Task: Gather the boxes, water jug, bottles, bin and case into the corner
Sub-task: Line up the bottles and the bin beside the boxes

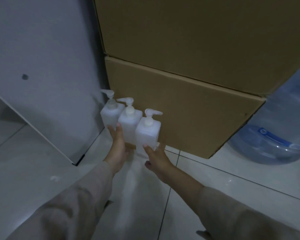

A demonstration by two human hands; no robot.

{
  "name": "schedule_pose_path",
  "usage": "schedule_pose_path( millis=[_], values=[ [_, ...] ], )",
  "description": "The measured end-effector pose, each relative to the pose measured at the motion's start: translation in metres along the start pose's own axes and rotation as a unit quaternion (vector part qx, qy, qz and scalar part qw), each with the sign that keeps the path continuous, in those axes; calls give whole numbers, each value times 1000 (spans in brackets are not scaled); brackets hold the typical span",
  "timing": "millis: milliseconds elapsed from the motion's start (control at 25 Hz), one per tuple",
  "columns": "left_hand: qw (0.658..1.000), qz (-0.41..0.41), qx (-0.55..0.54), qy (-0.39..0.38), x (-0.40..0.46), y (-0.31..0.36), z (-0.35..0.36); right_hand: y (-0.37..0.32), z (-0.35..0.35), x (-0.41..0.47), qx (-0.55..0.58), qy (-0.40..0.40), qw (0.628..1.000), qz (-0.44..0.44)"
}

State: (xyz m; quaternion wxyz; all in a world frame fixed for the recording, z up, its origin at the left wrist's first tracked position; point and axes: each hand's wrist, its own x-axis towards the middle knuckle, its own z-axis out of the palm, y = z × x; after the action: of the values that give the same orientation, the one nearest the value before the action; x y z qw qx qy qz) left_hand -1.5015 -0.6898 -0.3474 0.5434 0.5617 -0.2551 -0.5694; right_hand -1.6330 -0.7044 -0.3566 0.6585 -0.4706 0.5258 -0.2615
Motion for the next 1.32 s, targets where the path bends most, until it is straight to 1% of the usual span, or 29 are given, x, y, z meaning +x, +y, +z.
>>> schedule_pose_path(
  millis=[40, 200, 280, 360, 440, 520, 600, 680, 720, 800, 880, 960, 1040, 1080, 1160, 1200, 1240, 1320],
  values=[
    [1000, 2, -10, -1, 4, -1, 0, 5, -2, 8, -15, -6, 1000, 16],
    [998, 39, -31, 43, 14, -4, -1, 2, 6, 30, -49, 15, 999, -2],
    [997, 50, -15, 57, 15, -8, -6, -2, 11, 35, -66, 6, 998, 5],
    [997, 53, 16, 55, 16, -14, -11, -7, 13, 35, -96, -22, 995, 4],
    [996, 45, 59, 52, 20, -24, -14, -14, 7, 26, -142, -57, 988, -10],
    [993, 3, 111, 40, 23, -36, -8, -25, -12, 8, -187, -84, 978, -51],
    [988, -49, 147, 8, 18, -49, 16, -40, -43, -19, -268, -87, 957, -77],
    [983, -75, 164, -21, 2, -56, 55, -49, -90, -48, -363, -48, 925, -103],
    [983, -72, 164, -39, -10, -57, 80, -51, -116, -65, -400, -18, 909, -118],
    [981, -53, 170, -83, -37, -60, 127, -54, -170, -107, -439, 58, 888, -124],
    [970, -32, 180, -159, -66, -64, 168, -54, -218, -156, -466, 130, 869, -104],
    [944, -27, 200, -260, -96, -69, 206, -45, -259, -207, -483, 201, 850, -60],
    [907, -30, 222, -355, -127, -77, 241, -25, -289, -254, -466, 272, 842, -5],
    [890, -30, 232, -391, -139, -82, 254, -12, -300, -272, -451, 303, 840, 20],
    [862, -38, 252, -439, -158, -94, 274, 16, -311, -298, -399, 358, 840, 79],
    [854, -47, 255, -451, -165, -101, 281, 29, -313, -309, -347, 375, 852, 115],
    [853, -57, 253, -453, -171, -106, 286, 40, -310, -314, -274, 375, 873, 149],
    [861, -71, 247, -438, -179, -112, 291, 55, -298, -318, -107, 334, 919, 177]
  ],
)
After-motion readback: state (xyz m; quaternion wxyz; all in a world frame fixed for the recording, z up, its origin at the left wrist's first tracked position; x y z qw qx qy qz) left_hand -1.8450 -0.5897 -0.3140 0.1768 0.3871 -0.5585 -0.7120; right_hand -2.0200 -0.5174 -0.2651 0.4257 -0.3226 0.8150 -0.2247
